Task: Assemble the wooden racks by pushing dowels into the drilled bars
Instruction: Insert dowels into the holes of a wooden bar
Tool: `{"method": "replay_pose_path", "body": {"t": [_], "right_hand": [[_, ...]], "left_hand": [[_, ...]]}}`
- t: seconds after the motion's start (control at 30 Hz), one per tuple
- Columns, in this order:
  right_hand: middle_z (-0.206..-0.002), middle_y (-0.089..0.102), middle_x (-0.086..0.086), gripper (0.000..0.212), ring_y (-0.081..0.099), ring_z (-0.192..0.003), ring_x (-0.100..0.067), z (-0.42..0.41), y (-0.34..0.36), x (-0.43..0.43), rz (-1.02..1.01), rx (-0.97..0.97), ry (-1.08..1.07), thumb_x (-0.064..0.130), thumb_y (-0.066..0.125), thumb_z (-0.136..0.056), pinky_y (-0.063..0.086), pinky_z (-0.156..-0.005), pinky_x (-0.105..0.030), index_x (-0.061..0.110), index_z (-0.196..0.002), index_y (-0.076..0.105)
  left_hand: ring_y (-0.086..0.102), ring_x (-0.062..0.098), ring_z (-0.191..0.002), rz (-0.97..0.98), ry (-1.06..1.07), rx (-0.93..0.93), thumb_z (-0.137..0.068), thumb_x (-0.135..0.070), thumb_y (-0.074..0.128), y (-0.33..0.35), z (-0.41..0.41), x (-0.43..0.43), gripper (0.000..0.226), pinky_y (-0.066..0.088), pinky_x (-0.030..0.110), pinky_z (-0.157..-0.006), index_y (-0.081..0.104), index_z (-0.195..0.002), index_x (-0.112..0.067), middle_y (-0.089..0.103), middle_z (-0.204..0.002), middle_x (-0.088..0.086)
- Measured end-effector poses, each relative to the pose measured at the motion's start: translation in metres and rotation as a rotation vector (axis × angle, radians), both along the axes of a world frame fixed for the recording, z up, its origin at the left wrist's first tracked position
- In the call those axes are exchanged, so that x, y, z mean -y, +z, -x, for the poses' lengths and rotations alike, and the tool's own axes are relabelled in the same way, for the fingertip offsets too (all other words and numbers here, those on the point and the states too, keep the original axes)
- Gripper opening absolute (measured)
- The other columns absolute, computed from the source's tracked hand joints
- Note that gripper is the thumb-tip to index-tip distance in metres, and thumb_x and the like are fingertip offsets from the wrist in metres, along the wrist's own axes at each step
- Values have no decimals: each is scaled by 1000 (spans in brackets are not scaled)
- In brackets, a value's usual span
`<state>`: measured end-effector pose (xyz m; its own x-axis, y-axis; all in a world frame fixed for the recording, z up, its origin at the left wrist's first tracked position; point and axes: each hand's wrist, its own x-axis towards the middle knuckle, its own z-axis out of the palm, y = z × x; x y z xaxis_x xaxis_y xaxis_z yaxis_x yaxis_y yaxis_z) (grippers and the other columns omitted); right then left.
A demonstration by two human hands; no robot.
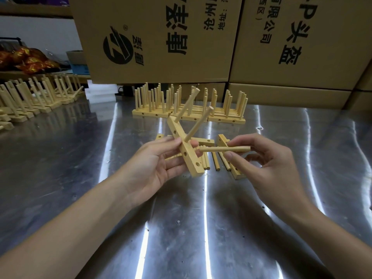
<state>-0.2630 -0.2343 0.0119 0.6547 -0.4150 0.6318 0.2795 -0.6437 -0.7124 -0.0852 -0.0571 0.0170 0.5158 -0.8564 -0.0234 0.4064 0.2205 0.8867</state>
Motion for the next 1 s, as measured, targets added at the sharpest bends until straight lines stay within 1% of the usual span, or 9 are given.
{"method": "replay_pose_path", "body": {"t": [0.2, 0.27, 0.37, 0.5, 0.6, 0.7, 0.77, 0.9, 1.0], "right_hand": [[-101, 79, -1, 9, 75, -93, -24, -6, -4, -5, -61, -2, 78, 29, 76, -97, 59, -75, -34, 30, -106, 78], [-107, 79, 0, 9, 76, -100, -23, -7, -4, -6, -56, -17, 126, 27, 70, -102, 60, -81, -30, 28, -110, 75], [-109, 78, 2, 10, 75, -105, -23, -4, -3, -8, -24, -60, 170, 24, 62, -107, 59, -89, -36, 24, -116, 68], [-102, 64, 20, 26, 65, -96, -12, 1, 0, -8, 329, -165, 46, 30, 52, -110, 45, -78, -16, 37, -130, 66], [-98, 55, 25, 31, 58, -88, -10, 3, 0, -9, 455, -267, 20, 32, 48, -110, 39, -74, -17, 33, -136, 63], [-93, 56, 43, 20, 56, -78, -10, 5, 1, -8, 448, -342, 49, 29, 50, -111, 36, -67, -24, 32, -131, 55], [-88, 54, 46, 20, 54, -74, -9, 6, 2, -8, 471, -367, 49, 30, 51, -110, 35, -64, -22, 34, -129, 54], [-99, 57, 40, 33, 57, -86, 5, 8, 7, -12, 575, -457, -13, 42, 48, -108, 41, -70, -21, 43, -139, 58], [-108, 67, 22, 34, 65, -95, -9, 10, 13, -15, 639, -519, -15, 53, 42, -107, 54, -74, -37, 44, -133, 62]], "left_hand": [[73, 38, -118, -5, -106, -11, -102, -16, 60, -9, 10, 5, 32, 64, 41, -88, 70, -128, -1, 73, -129, 22], [72, 39, -119, -6, -134, -13, -102, -17, 60, -10, 11, 6, 28, 64, 42, -89, 76, -122, -4, 72, -131, 22], [73, 38, -118, -9, -110, -26, -104, -17, 59, -10, 11, 7, 30, 65, 44, -85, 71, -127, -3, 73, -130, 22], [74, 36, -116, -26, -67, -36, -110, -17, 52, -7, 10, 6, 31, 65, 49, -78, 64, -132, 0, 73, -129, 21], [74, 36, -116, -24, -46, -23, -111, -17, 51, -5, 9, 4, 32, 65, 50, -77, 62, -135, 0, 72, -131, 20], [74, 35, -117, -12, -32, -10, -111, -17, 51, -4, 9, 4, 31, 65, 51, -77, 60, -137, -4, 73, -132, 16], [74, 35, -116, -12, -24, 6, -111, -18, 52, -3, 8, 4, 30, 65, 52, -76, 60, -138, -7, 73, -132, 14], [75, 35, -114, -20, -14, 41, -110, -18, 54, -4, 7, 3, 32, 65, 54, -77, 60, -140, -9, 74, -132, 13], [74, 37, -117, -18, -4, 66, -110, -18, 55, -5, 8, 2, 34, 65, 56, -80, 57, -143, -9, 73, -132, 14]]}}
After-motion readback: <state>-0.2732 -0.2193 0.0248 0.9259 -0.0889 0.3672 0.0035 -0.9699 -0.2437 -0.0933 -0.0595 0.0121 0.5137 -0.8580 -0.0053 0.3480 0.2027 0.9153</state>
